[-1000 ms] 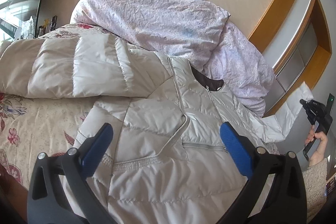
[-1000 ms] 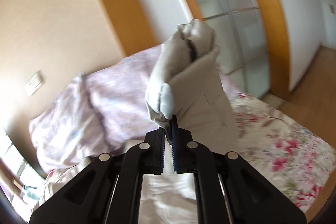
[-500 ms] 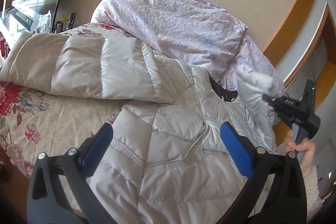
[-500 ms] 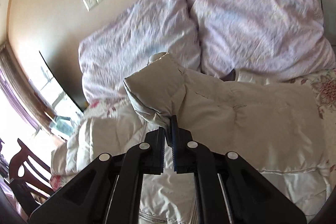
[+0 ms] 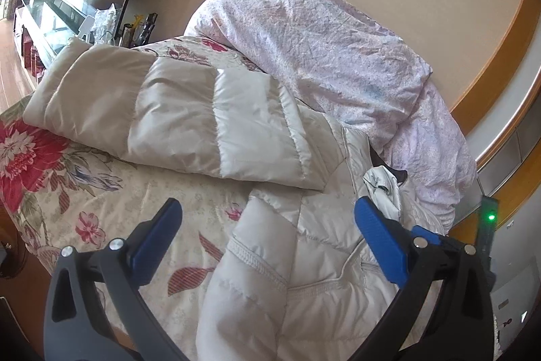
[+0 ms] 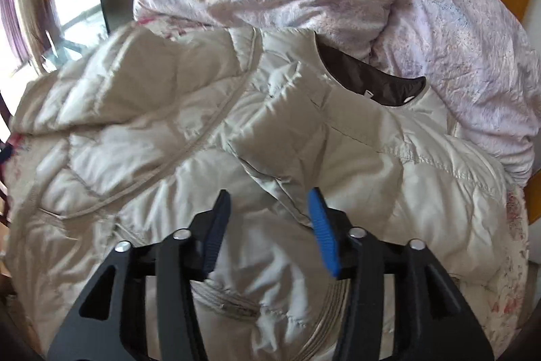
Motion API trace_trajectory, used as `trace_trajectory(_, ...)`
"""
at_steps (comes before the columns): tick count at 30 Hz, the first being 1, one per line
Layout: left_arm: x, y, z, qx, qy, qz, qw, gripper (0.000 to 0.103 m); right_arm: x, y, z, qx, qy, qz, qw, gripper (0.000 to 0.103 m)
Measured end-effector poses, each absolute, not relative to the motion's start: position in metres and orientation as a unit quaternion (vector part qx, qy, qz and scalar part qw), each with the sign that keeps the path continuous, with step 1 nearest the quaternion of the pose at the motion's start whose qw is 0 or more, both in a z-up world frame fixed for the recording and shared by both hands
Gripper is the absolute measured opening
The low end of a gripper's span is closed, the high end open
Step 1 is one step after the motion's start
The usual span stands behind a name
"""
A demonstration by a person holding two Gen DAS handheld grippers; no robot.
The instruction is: Fold large clothes
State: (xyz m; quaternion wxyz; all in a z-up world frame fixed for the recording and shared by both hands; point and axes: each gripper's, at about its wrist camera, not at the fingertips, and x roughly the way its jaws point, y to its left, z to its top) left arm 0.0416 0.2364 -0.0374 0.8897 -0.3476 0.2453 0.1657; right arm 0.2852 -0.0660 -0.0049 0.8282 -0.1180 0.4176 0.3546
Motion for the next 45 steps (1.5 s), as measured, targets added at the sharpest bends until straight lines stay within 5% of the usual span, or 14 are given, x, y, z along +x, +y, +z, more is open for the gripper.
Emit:
trace_trajectory(3, 0.038, 0.246, -0.041, -0.367, 0.239, 0.169, 0.883, 0.101, 0.309, -0.077, 0.008, -0.06, 0.403, 0.324, 0.854, 0.055)
trace_trajectory(6, 0.036, 0.253, -0.046, -0.386, 0.236, 0.169, 0.876, 0.101, 0.335, -0.072, -0.006, -0.057, 0.42, 0.272, 0.864, 0.044)
trace_trajectory(15, 0.025, 0.28, -0.059, -0.434, 0.218, 0.187, 0.854, 0.101, 0.327, 0.002, -0.063, -0.195, 0.427, 0.232, 0.852, 0.043)
trace_trajectory(18, 0.019, 0.294, -0.066, -0.473, 0.203, 0.186, 0.837, 0.101, 0.335, -0.014, -0.051, -0.147, 0.463, 0.25, 0.838, 0.043)
trace_trajectory(25, 0.009, 0.331, -0.087, -0.562, 0.175, 0.207, 0.781, 0.101, 0.322, -0.075, -0.011, -0.006, 0.467, 0.308, 0.829, 0.063)
trace_trajectory(32, 0.005, 0.356, -0.083, -0.561, 0.169, 0.295, 0.755, 0.098, 0.309, -0.095, -0.002, 0.028, 0.489, 0.351, 0.798, 0.065)
trace_trajectory(45, -0.013, 0.395, -0.105, -0.623, 0.133, 0.312, 0.704, 0.049, 0.301, -0.111, -0.004, 0.058, 0.506, 0.369, 0.777, 0.068)
